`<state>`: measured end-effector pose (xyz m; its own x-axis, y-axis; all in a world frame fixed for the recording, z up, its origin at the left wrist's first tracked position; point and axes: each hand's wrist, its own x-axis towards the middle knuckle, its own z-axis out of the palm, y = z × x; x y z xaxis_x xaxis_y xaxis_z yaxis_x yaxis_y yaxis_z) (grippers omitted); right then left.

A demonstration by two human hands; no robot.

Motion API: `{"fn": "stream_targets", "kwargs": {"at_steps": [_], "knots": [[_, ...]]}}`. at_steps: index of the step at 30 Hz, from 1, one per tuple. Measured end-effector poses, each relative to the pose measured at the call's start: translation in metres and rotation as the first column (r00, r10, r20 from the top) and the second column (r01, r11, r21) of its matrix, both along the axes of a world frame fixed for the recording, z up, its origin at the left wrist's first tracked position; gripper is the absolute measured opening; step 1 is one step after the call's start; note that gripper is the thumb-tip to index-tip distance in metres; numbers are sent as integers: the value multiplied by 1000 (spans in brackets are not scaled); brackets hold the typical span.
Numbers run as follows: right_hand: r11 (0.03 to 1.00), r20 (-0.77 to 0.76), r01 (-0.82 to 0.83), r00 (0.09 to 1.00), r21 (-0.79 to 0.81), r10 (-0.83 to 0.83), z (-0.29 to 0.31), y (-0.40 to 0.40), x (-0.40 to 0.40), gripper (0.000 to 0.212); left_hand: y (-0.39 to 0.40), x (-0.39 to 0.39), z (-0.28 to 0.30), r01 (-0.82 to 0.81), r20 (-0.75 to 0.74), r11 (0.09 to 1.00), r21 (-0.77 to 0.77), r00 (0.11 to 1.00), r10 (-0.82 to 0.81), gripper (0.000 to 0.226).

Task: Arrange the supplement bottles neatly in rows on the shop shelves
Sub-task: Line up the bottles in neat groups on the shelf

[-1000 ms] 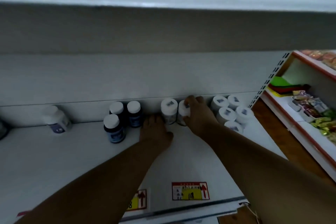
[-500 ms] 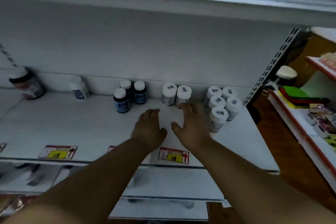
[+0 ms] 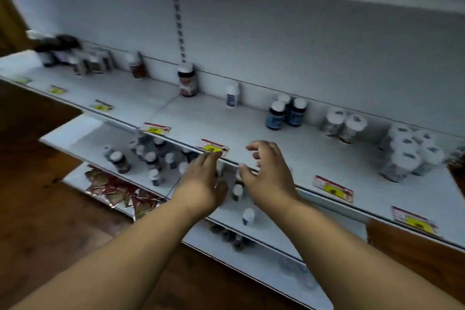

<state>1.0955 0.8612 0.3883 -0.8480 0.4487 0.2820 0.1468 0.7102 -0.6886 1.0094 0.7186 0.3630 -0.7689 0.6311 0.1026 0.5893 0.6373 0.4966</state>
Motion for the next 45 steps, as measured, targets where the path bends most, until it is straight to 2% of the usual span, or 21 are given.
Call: {"fn": "stream_targets", "kwargs": {"at_steps": [4, 7, 11, 15, 20, 25, 28, 30, 33, 37, 40, 45], "knots": [[995, -26, -92, 995, -47, 91, -3, -103, -75, 31, -114, -55, 1, -129, -17, 991, -30, 992, 129, 67], [981, -70, -187, 981, -50, 183, -6, -189, -136, 31, -205, -105, 3, -203, -83, 978, -56, 977, 198, 67], [957, -43, -280, 960, -78, 278, -11, -276, -196, 32, -303, -153, 5, -283, -75, 956, -79, 958, 277, 66], [937, 36, -334, 940, -99, 339, -26, -315, -254, 29, -353, -204, -8, -327, -35, 940, -97, 945, 325, 68], [924, 134, -335, 922, -186, 362, -65, -341, -348, 27, -374, -287, -40, -392, 50, 915, -101, 916, 398, 69], [867, 209, -381, 865, -320, 457, -92, -375, -443, 28, -409, -357, -45, -382, 79, 899, -215, 910, 406, 73], [854, 259, -328, 854, -405, 451, -107, -398, -491, 29, -434, -401, -52, -414, 52, 883, -221, 899, 434, 69], [849, 297, -255, 858, -464, 420, -123, -409, -512, 32, -445, -426, -60, -431, 99, 882, -188, 885, 454, 66], [841, 381, -87, 863, -534, 332, -155, -426, -539, 38, -461, -465, -84, -363, 168, 917, -167, 906, 389, 65], [804, 470, 218, 878, -553, 85, -206, -453, -576, 44, -484, -533, -128, -184, 249, 971, -150, 944, 218, 65], [717, 550, 458, 826, -526, -124, -254, -474, -599, 50, -491, -584, -173, -86, 315, 988, -129, 941, 123, 65], [658, 587, 544, 788, -521, -187, -338, -479, -642, 64, -480, -640, -260, -38, 424, 995, -87, 903, 72, 67]]}}
